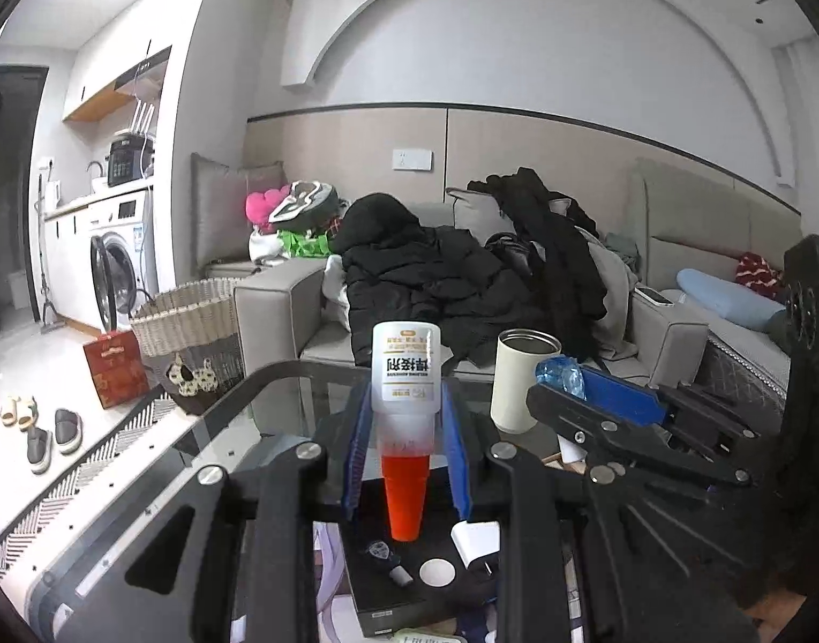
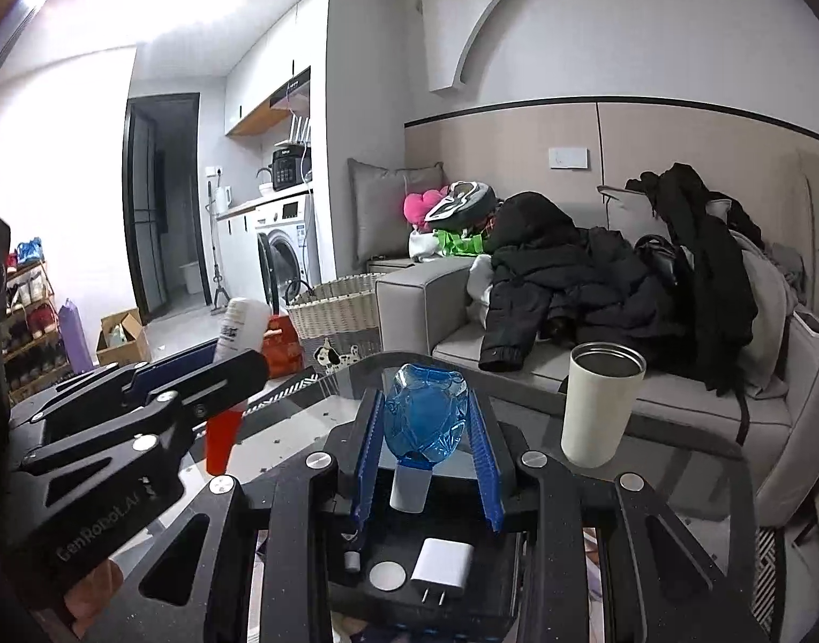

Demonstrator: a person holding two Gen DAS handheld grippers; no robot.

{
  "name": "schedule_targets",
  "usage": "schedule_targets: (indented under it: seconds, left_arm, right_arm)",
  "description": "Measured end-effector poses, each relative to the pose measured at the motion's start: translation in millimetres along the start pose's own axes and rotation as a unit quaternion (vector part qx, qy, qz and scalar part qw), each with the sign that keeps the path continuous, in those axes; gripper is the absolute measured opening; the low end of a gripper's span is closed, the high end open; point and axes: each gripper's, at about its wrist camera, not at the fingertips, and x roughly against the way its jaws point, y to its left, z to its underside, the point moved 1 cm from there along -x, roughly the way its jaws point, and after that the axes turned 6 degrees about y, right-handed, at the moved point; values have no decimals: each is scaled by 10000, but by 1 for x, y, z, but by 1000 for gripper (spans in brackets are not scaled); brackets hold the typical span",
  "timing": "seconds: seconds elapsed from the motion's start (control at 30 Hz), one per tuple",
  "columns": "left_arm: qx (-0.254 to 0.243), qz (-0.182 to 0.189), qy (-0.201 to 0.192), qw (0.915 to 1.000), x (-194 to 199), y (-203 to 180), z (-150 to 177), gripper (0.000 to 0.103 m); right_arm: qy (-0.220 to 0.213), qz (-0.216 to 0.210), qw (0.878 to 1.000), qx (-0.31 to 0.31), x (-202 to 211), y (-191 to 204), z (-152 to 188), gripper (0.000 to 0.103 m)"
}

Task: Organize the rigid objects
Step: 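Lift and carry blue bottle in right tool and glue in left tool toward box, then lower both held bottles into the black box and open both tools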

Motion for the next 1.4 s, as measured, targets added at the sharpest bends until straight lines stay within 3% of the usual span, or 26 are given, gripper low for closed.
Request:
schedule_targets:
  seconds: [0.43, 0.77, 1.1, 1.27, 1.4]
  left_arm:
    - [-44, -27, 115, 9999, -10, 0, 0, 24]
    - [55, -45, 627, 9980, -29, 4, 5, 24]
    - [155, -24, 1834, 9829, -77, 5, 26, 24]
    - [133, 20, 2160, 9763, -88, 0, 36, 24]
    - [103, 36, 2299, 9731, -93, -3, 40, 19]
  right_arm:
    - [202, -6, 9997, -121, -12, -8, 6, 31]
    - [582, -11, 9982, -131, -30, -9, 9, 31]
    - [1602, -105, 9868, -199, -70, -11, 30, 31]
    - [2213, -129, 9744, -374, -92, -17, 47, 31]
    - [2441, -165, 9687, -415, -104, -19, 59, 31]
